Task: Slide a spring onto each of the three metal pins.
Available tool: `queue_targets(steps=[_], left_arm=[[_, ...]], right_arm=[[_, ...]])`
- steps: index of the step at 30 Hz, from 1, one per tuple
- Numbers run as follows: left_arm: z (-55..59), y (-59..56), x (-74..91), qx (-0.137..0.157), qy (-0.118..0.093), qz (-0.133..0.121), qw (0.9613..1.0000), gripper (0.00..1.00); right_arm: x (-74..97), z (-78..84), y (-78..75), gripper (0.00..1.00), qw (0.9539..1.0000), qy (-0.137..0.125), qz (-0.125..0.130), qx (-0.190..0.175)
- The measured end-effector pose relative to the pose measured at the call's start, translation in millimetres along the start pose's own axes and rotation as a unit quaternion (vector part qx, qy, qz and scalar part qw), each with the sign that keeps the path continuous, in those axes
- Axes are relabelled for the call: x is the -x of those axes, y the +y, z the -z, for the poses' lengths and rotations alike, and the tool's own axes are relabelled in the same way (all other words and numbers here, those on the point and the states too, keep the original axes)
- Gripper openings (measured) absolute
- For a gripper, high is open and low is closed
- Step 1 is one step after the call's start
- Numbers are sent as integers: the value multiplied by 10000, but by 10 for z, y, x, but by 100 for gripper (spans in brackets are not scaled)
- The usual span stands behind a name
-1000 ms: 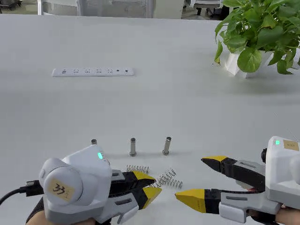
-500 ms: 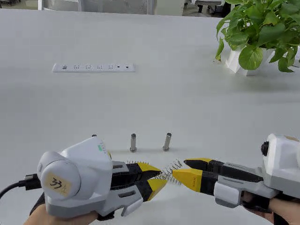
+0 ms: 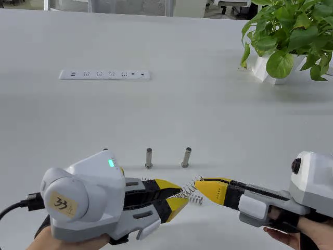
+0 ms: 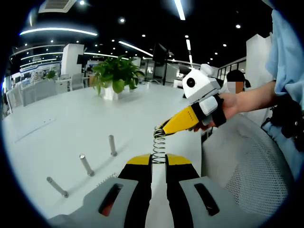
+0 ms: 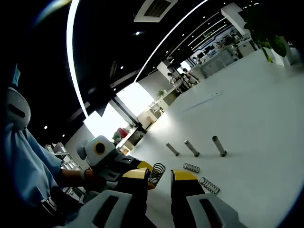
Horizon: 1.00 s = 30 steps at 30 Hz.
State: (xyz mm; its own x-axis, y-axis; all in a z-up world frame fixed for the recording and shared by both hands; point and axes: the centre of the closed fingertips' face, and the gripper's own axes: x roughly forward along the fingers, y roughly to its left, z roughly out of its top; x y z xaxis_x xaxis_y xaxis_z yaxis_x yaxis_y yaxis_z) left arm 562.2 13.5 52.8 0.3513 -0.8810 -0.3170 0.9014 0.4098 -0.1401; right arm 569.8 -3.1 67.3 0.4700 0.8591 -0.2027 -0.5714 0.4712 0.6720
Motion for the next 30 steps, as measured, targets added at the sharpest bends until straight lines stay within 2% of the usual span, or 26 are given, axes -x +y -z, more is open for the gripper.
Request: queue_targets(steps=[10, 18, 21, 24, 30], left_arm=[[12, -1, -10, -6, 29, 9, 10000, 7], [50, -8, -34, -2, 129, -22, 9999, 6], [68, -15, -48, -5, 181, -32, 9998, 6], [85, -22, -62, 4, 230, -33, 9997, 6], [104, -37, -74, 30, 289, -23, 9996, 6]], right_arm=[[-32, -14, 43, 7, 10000, 13, -51, 38], [-58, -6, 97, 7, 9968, 240, 126, 756], [-68, 6, 115, 7, 9927, 386, 208, 1126], [-84, 22, 146, 7, 9855, 565, 290, 1575], [-102, 56, 197, 7, 9727, 813, 359, 2145]])
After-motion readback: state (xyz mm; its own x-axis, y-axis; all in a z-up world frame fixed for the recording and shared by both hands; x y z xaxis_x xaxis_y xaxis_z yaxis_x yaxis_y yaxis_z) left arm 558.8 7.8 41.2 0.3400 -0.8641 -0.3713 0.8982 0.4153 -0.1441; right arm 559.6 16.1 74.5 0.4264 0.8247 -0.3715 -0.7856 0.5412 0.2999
